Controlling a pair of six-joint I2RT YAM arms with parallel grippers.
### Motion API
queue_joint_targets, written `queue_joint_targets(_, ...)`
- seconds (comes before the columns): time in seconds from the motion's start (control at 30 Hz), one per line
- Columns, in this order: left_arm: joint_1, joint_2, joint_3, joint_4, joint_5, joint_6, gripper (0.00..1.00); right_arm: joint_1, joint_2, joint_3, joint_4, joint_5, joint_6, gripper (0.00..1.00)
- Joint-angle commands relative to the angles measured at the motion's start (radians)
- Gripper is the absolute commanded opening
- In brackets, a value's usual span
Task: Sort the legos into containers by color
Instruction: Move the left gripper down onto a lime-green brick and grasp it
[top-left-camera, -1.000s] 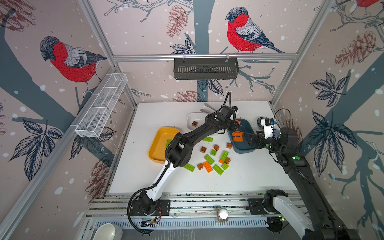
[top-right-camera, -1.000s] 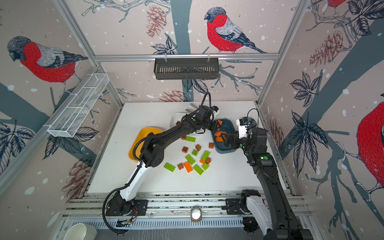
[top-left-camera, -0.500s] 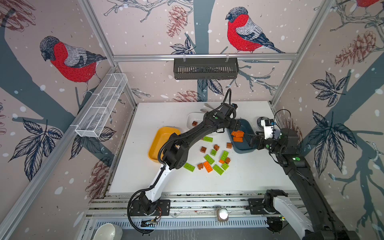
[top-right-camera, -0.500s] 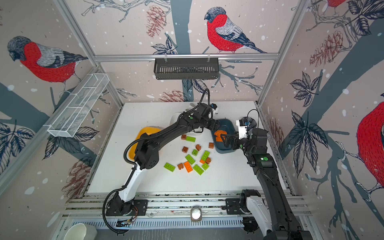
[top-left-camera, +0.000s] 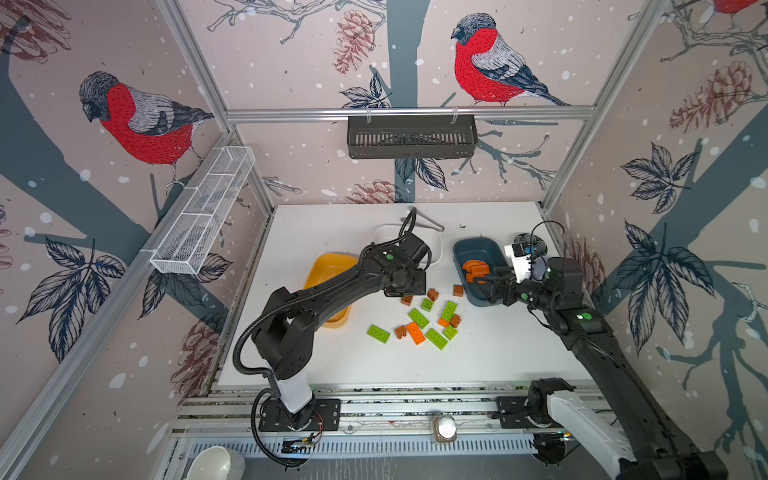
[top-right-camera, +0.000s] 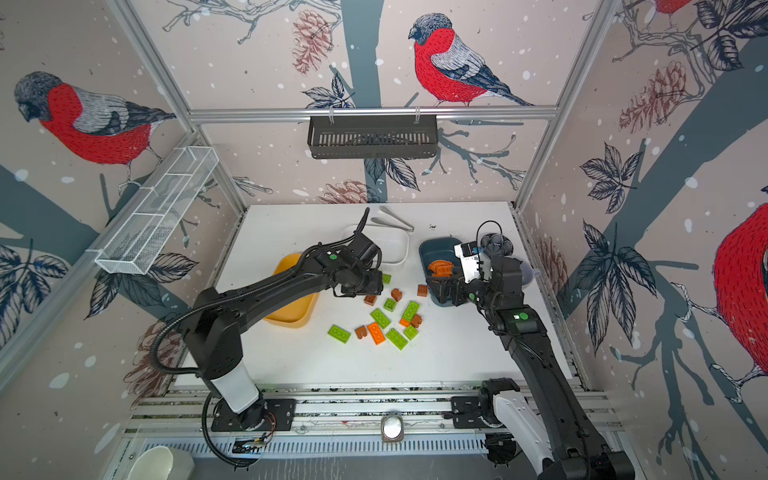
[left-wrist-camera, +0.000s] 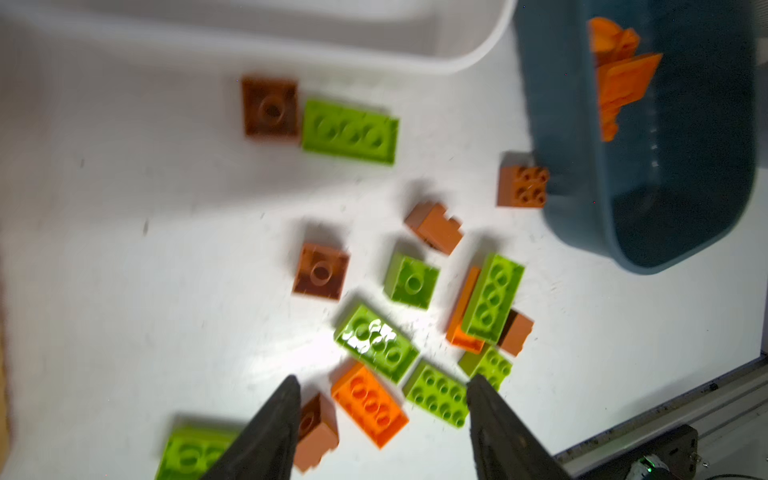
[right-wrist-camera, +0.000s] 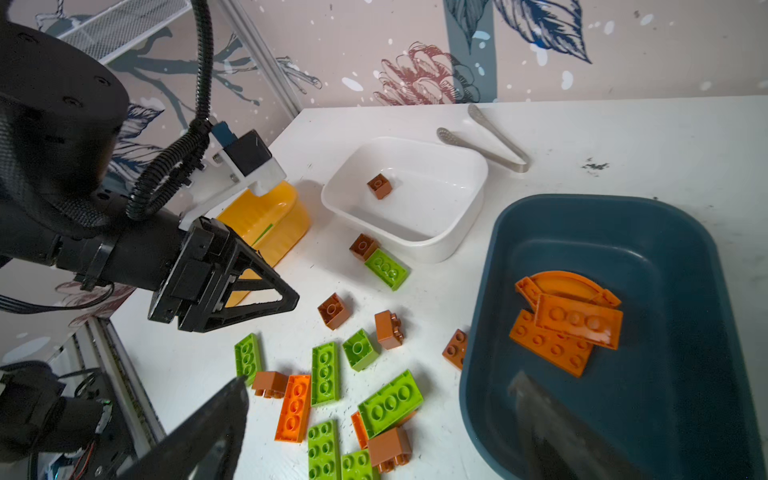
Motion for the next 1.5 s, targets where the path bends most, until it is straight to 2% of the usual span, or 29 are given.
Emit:
queue_joint_targets(0.0, -0.002, -0.08, -0.103, 0.012, -0.02, -0.255, 0.66, 0.044, 0.012, 0.001, 0.025, -0.014, -0.016, 0.99)
queue_joint_targets(0.17, -0.002, -0.18, -0.245, -0.007, -0.079, -0.486, 0.7, 0.095, 0.027, -0.007, 0.051, -0.017, -0.011, 0.99)
queue_joint_targets(0.27, -0.005, -0.193, -0.294, -0.053, -0.094, -0.62, 0.72, 0.118, 0.033, -0.023, 0.057, -0.02, -0.014, 1.0)
queue_joint_targets(0.5, -0.004, -0.168, -0.353, -0.052, -0.113, -0.794, 0.74, 0.164, 0.034, -0.045, 0.071, -0.01, -0.004, 1.0)
queue_joint_targets(0.77, -0.004, -0.086, -0.363, -0.046, -0.096, -0.823, 0.71, 0.171, 0.03, -0.049, 0.056, -0.005, -0.016, 0.99)
queue_joint_targets(0.93, -0.007, -0.076, -0.44, 0.021, -0.061, -0.843, 0.68, 0.171, 0.038, -0.057, 0.069, -0.008, -0.011, 0.99)
queue_joint_targets(1.2, -0.008, -0.043, -0.459, 0.07, -0.056, -0.83, 0.54, 0.171, 0.046, -0.054, 0.067, -0.006, -0.014, 0.99)
queue_joint_targets(1.37, -0.008, -0.041, -0.439, 0.049, -0.063, -0.815, 0.38, 0.172, 0.053, -0.056, 0.071, 0.0, -0.013, 1.0)
queue_joint_targets(1.47, -0.009, -0.046, -0.403, 0.023, -0.077, -0.787, 0.35, 0.17, 0.059, -0.056, 0.072, 0.003, -0.012, 1.0)
